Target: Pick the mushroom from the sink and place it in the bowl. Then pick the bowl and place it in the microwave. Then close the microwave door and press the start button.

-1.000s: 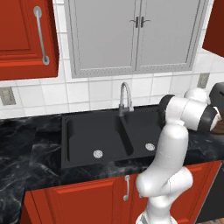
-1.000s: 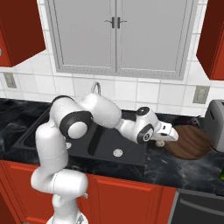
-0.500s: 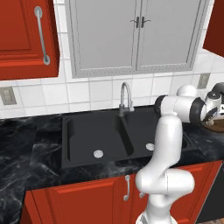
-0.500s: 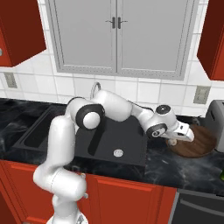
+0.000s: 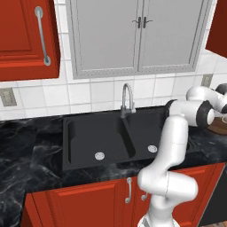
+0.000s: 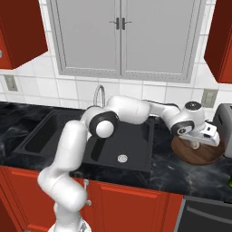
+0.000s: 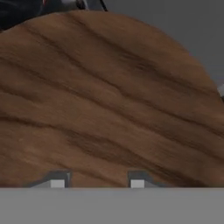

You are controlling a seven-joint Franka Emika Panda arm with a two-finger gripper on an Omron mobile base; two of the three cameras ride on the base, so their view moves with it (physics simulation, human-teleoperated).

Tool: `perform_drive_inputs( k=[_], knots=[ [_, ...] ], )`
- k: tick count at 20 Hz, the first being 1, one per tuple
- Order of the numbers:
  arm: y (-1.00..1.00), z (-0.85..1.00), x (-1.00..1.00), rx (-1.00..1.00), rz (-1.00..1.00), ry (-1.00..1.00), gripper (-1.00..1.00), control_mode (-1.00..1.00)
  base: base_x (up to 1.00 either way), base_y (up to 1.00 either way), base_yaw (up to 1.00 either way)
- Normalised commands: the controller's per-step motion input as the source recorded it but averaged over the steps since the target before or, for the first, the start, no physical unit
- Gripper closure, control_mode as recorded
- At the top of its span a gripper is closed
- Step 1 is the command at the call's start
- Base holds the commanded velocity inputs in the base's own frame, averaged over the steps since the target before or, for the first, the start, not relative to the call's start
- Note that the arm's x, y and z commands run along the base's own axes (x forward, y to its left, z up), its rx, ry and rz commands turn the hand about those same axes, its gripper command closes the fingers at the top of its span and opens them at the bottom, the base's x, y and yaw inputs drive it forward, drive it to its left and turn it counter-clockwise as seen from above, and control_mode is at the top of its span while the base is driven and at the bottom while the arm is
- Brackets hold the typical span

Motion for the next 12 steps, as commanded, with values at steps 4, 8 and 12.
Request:
perform_drive_inputs(
  k=[4,8,12],
  knots=[
    [0.06,-0.74,0.04,-0.02,-0.01,0.06,-1.00,-1.00,0.00,0.00,0.00],
    [0.14,-0.73,0.10,0.00,0.00,0.00,-1.00,-1.00,0.00,0.00,0.00],
    [0.00,-0.25,0.01,0.01,0.00,0.00,-1.00,-1.00,0.00,0.00,0.00]
  ],
)
